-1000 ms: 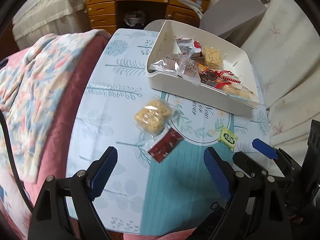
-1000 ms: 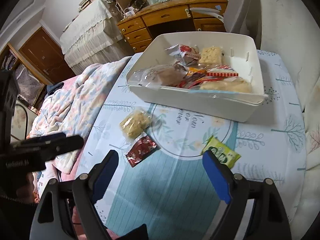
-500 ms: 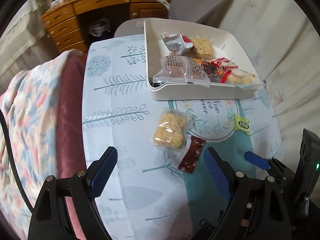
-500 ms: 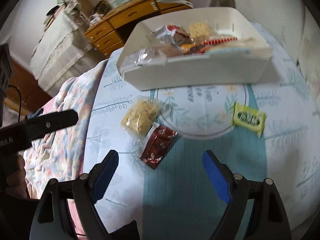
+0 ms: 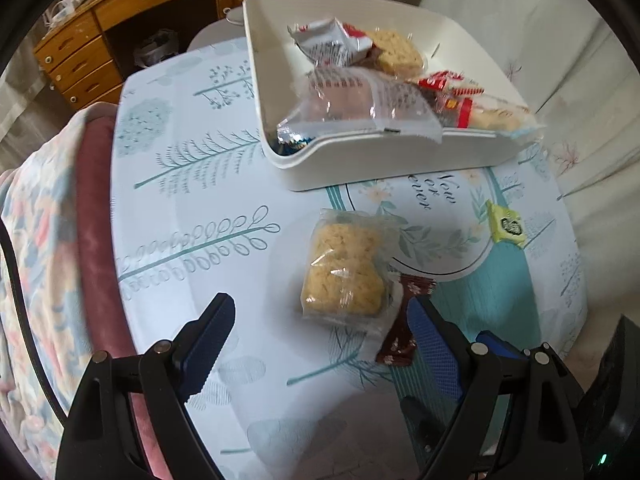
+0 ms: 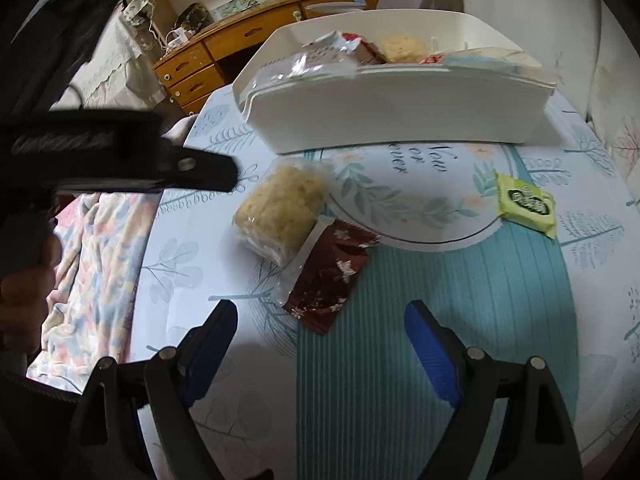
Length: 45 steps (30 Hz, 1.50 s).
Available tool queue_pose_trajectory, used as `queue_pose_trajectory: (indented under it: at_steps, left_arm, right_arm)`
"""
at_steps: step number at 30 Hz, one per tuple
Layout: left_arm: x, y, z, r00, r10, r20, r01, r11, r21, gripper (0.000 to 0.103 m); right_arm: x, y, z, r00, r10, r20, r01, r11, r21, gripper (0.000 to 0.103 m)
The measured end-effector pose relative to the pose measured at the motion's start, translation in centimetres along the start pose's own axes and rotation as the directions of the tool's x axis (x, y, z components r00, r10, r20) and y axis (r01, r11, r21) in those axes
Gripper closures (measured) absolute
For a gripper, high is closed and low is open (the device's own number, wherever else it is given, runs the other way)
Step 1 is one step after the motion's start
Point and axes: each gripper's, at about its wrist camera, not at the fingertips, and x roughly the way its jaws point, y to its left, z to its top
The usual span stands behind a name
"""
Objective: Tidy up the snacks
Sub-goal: 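Grasp the clear rice-cracker pack with the left gripper while the right grasps the dark red pack, then carry the rice-cracker pack and dark red pack into the white tray and open both grippers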
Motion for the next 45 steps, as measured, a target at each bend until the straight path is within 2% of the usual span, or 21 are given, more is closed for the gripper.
queue_pose_trajectory:
  at_steps: [12,18,22,27,28,29,35,45]
  left_arm:
    - [5.1,0.3,0.9,0.999,-0.037,-0.039,0.037,0.999,0.013,0.018]
    - [5.8,0.0,1.1,0.996,-0.071,-0.049,0.072,0.997,0.028,0.031]
    - [6.0,-0.6,1.2,0.992,-0.118,-0.050,0.120,0.992,0.034,0.048]
    - [6.0,-0.5,1.2,0.988,-0.142,-0.057,0.143,0.990,0.016,0.050]
    - [5.9,-0.4,1.3,0.988,-0.147,-0.056,0.148,0.989,0.012,0.055]
    - [5.8,-0.2,1.2,0.987,-0.149,-0.057,0.150,0.989,0.005,0.056]
    - [5.4,0.6,0.9,0.984,-0.157,-0.088,0.155,0.988,-0.025,0.062]
    - [2.4,1.6,-0.7,0.988,-0.127,-0.089,0.121,0.990,-0.074,0.064]
  right_arm:
    - [2.9,1.5,-0.1,0.995,-0.075,0.065,0.081,0.992,-0.094,0.027]
    - [3.9,1.8,0.2,0.993,-0.093,0.070,0.101,0.987,-0.126,0.035]
    - [4.4,1.5,0.5,0.993,-0.105,0.061,0.112,0.987,-0.115,0.042]
    - [4.9,1.5,1.2,0.995,-0.087,0.053,0.092,0.992,-0.091,0.047]
    - [4.9,1.5,1.3,0.995,-0.085,0.051,0.089,0.992,-0.090,0.049]
    - [4.9,1.3,1.3,0.995,-0.087,0.049,0.091,0.992,-0.092,0.052]
    - [4.4,1.0,1.3,0.997,-0.078,0.013,0.079,0.990,-0.114,0.061]
    - [3.7,-0.7,1.7,0.992,-0.063,-0.109,0.053,0.995,-0.086,0.065]
